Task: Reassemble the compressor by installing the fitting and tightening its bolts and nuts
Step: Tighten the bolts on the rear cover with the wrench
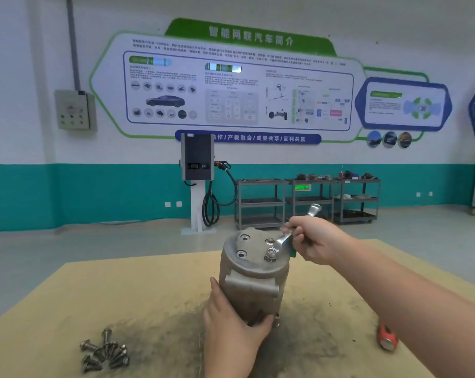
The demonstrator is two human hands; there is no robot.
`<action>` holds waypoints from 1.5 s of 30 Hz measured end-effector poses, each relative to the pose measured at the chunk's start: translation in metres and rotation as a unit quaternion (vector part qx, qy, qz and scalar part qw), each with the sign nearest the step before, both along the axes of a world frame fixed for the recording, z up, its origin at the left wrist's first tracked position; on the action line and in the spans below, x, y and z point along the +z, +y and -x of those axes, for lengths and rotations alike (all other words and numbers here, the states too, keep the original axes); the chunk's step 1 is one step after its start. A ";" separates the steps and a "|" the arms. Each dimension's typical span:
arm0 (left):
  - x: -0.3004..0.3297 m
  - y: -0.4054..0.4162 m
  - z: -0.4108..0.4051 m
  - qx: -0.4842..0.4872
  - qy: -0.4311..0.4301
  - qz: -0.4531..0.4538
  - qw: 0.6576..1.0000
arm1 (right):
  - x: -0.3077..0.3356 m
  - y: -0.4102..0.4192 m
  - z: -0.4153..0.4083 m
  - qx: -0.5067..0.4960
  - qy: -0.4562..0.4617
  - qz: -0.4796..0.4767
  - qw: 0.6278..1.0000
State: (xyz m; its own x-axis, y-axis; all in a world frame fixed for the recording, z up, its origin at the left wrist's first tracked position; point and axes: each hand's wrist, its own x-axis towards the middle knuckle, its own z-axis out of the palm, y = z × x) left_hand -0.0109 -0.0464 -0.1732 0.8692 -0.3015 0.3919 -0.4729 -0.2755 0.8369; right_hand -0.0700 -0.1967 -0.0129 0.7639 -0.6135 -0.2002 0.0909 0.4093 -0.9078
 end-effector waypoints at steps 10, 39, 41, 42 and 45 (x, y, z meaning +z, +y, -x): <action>-0.006 -0.005 0.009 0.021 -0.048 -0.016 0.998 | -0.072 0.059 0.088 -0.039 -0.232 0.761 0.605; -0.002 -0.005 0.016 0.072 0.013 -0.028 0.997 | -0.068 0.063 0.066 -0.071 -0.271 0.408 0.869; -0.004 -0.007 0.016 0.063 -0.008 -0.040 0.997 | -0.070 0.077 0.068 -0.077 -0.236 0.662 0.707; -0.004 -0.007 0.015 0.055 -0.019 -0.058 0.997 | -0.064 0.083 0.063 -0.057 -0.207 0.739 0.638; -0.004 -0.010 0.011 0.061 -0.044 -0.103 0.992 | -0.025 0.106 0.028 0.033 -0.025 0.839 0.543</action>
State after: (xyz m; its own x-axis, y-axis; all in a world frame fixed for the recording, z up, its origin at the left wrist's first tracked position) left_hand -0.0216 -0.0560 -0.1769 0.8697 -0.2779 0.4080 -0.4936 -0.4961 0.7143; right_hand -0.0979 -0.0904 -0.0374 0.7739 0.1286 0.6202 0.1684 -0.9857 -0.0056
